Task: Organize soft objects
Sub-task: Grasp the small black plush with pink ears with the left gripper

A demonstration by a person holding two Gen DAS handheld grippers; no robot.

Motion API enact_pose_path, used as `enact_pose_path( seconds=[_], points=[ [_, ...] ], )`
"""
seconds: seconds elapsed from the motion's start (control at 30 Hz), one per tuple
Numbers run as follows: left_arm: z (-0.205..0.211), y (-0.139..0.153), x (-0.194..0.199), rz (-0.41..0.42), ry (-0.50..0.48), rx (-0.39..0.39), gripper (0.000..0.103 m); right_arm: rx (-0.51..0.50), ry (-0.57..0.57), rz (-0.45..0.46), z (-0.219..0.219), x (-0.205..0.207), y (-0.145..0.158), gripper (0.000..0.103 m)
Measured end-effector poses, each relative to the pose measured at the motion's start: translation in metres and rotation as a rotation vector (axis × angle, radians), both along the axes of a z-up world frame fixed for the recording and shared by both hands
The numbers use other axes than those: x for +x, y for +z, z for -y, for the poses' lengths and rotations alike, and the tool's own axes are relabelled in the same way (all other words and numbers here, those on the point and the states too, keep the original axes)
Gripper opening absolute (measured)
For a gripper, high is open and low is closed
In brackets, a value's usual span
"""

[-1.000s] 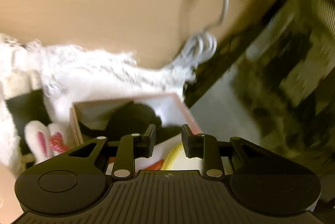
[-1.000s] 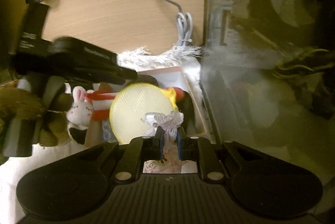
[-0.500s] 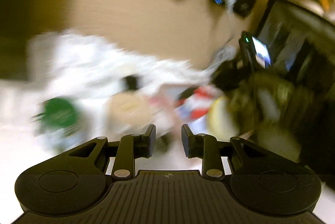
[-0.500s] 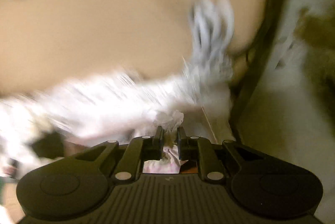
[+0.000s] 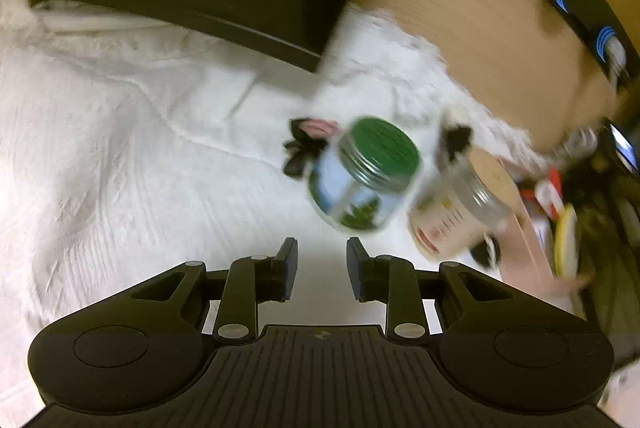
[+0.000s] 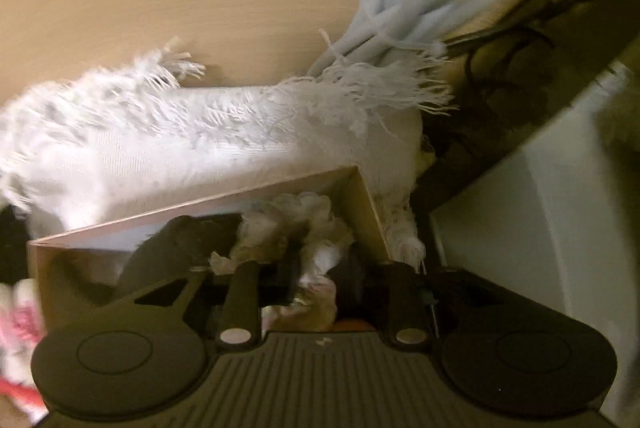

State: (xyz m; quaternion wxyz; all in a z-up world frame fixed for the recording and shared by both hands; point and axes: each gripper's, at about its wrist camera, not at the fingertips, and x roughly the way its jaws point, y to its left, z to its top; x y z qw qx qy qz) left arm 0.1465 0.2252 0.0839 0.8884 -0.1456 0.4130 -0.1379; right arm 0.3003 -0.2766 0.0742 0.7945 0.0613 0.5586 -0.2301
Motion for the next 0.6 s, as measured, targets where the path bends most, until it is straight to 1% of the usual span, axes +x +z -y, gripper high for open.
enact_pose_path(
  seconds=[0.07,0.1,0.13,0.17,0.2,0.27,0.37,0.43,0.47,0.53,0.6],
  points=[
    [-0.005,-0.002,0.01,0.011,0.008,-0.004,0.029,0.031,-0.018,0.034,0.0,-0.008,0.016,0.04],
    [-0.004,-0.004,0.013,0.014,0.008,-0.004,0.029,0.035,-0.024,0.064,0.001,-0.014,0.027,0.052],
    [-0.006,-0.005,0.019,0.015,0.005,-0.008,0.029,0.039,-0.021,0.099,-0.003,-0.021,0.04,0.061],
    [-0.007,-0.008,0.023,0.015,-0.001,-0.014,0.029,0.031,-0.015,0.123,-0.007,-0.027,0.05,0.074],
    [-0.008,-0.01,0.028,0.014,-0.009,-0.02,0.029,0.012,-0.004,0.152,-0.013,-0.033,0.062,0.076],
    [-0.01,-0.015,0.042,0.012,-0.017,-0.021,0.029,-0.011,0.018,0.224,-0.025,-0.046,0.087,0.076],
    [-0.013,-0.025,0.062,0.014,-0.009,-0.062,0.029,0.038,0.048,0.328,-0.044,-0.069,0.116,0.076],
    [-0.017,-0.031,0.075,0.017,0.007,-0.104,0.029,0.068,0.085,0.384,-0.056,-0.078,0.131,0.078],
    [-0.019,-0.033,0.082,0.017,0.012,-0.119,0.029,0.066,0.11,0.401,-0.068,-0.082,0.136,0.08],
    [-0.021,-0.039,0.094,0.012,0.022,-0.145,0.029,0.051,0.168,0.405,-0.087,-0.088,0.142,0.08],
    [-0.02,-0.043,0.107,0.003,0.022,-0.149,0.029,0.038,0.225,0.41,-0.11,-0.096,0.139,0.08]
  ],
)
